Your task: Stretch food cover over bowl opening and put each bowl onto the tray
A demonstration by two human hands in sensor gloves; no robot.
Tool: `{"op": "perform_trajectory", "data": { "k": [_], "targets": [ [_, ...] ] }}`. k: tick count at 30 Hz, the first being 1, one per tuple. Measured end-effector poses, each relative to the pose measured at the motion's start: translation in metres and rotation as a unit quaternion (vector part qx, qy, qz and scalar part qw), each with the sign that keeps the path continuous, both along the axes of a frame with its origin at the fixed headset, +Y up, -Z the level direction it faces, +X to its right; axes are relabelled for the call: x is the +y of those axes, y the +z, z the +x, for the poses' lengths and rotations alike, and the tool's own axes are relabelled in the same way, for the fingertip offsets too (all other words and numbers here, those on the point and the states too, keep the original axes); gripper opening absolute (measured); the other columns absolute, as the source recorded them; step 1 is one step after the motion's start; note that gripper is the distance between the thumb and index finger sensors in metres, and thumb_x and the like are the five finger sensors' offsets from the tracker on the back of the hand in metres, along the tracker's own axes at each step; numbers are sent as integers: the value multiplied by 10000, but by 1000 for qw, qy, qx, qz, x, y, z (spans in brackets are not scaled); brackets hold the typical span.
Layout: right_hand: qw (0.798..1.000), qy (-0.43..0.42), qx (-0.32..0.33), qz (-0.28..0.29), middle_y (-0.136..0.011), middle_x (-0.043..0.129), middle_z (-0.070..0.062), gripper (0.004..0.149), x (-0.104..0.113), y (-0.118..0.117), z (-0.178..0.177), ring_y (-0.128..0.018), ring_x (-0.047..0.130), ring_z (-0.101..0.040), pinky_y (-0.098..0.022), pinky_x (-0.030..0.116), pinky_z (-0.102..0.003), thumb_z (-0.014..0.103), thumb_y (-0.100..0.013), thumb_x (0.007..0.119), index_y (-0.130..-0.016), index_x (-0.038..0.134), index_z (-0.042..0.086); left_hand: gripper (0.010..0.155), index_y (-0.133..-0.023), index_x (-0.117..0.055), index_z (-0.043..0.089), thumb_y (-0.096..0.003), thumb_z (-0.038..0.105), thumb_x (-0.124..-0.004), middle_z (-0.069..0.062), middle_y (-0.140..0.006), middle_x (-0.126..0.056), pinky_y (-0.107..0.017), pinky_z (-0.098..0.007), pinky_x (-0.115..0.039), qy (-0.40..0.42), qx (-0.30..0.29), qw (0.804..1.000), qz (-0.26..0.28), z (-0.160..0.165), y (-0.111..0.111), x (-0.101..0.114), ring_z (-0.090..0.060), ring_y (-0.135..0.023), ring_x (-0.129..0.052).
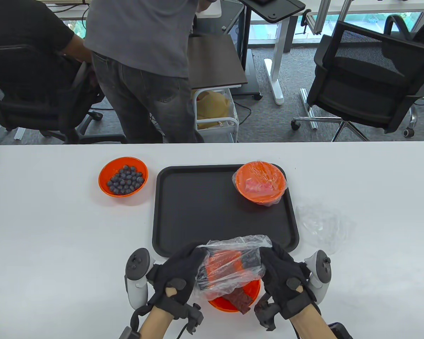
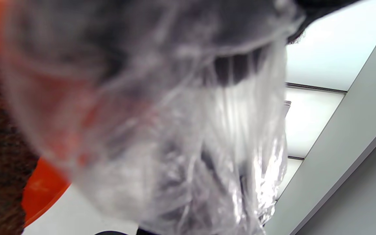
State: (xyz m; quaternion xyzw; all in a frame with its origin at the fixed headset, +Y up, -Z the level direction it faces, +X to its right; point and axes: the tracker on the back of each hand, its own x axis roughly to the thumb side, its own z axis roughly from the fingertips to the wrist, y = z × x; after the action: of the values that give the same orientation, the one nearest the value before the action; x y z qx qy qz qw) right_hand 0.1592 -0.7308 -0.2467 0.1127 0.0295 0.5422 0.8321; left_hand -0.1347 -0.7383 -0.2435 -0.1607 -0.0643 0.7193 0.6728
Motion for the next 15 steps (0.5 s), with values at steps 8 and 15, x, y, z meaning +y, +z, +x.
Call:
{"op": "perform_trajectory", "data": {
  "k": [8,15],
  "targets": [
    [998,29,-54,-31,-454,985,10,453,-1,6,10,-354,1096,-263,-152,1002,-284,370,-517,827,-911,876,153,467,-872,-875,269,-530,563,-752,142,-273,-1026,-302,-401,-952,-15,24,1000,12,4,3,-2,-166,-291,-1087],
    [980,168,-105,6,-356,1000,33,454,7,13,11,-20,1024,-55,90,904,-175,381,-504,832,-891,895,151,468,-874,-865,279,-528,570,-746,143,-306,-1018,-327,-402,-943,-12,89,996,27,-12,9,1,-169,-323,-1077]
  ]
}}
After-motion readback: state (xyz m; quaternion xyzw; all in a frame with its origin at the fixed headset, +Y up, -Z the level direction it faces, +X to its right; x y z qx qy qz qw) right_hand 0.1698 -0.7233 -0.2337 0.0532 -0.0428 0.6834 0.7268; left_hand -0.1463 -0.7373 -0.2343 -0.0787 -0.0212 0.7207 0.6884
